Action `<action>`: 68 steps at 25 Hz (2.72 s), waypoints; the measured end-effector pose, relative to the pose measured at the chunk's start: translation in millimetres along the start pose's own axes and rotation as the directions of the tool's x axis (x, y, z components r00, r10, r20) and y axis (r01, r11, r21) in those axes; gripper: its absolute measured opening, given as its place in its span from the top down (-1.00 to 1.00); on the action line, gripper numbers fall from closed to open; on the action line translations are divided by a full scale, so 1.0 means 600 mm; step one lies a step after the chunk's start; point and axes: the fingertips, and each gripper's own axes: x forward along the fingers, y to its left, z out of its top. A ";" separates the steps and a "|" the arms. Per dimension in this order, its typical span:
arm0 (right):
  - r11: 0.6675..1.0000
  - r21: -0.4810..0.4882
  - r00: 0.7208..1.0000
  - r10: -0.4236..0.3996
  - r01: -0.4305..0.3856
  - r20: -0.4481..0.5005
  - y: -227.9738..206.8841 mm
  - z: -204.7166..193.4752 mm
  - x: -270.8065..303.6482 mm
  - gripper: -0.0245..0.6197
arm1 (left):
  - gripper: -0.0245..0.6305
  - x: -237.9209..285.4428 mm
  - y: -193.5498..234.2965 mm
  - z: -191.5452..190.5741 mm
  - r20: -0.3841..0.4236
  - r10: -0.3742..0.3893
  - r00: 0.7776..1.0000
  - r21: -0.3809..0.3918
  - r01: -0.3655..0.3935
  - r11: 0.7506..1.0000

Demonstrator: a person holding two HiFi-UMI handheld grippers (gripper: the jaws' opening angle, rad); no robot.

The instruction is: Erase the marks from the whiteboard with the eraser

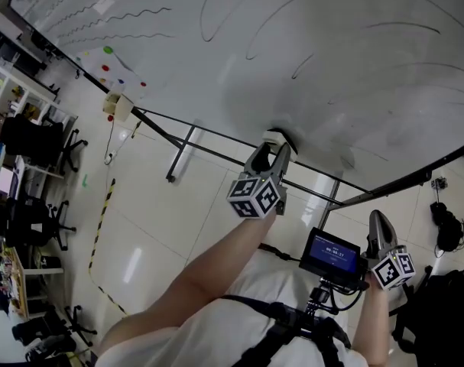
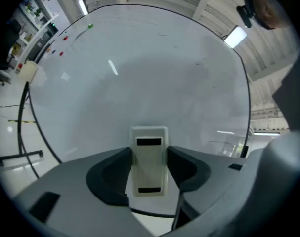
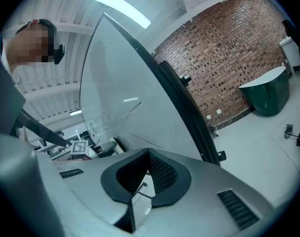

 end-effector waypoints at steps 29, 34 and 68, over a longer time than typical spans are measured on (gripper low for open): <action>0.989 0.055 0.990 -0.140 0.139 0.026 0.137 -0.100 0.167 0.87 | 0.16 -0.009 0.407 0.048 -0.054 0.228 0.972 -0.133 -0.234 0.963; 0.986 0.049 0.987 -0.162 0.161 0.015 0.093 -0.078 0.120 0.87 | 0.16 0.000 0.333 0.015 -0.053 0.225 0.973 -0.186 -0.231 0.955; 0.990 0.083 0.990 -0.124 0.118 0.072 -0.197 0.031 -0.224 0.87 | 0.17 0.062 -0.343 -0.397 -0.419 -0.235 0.877 0.334 0.390 0.858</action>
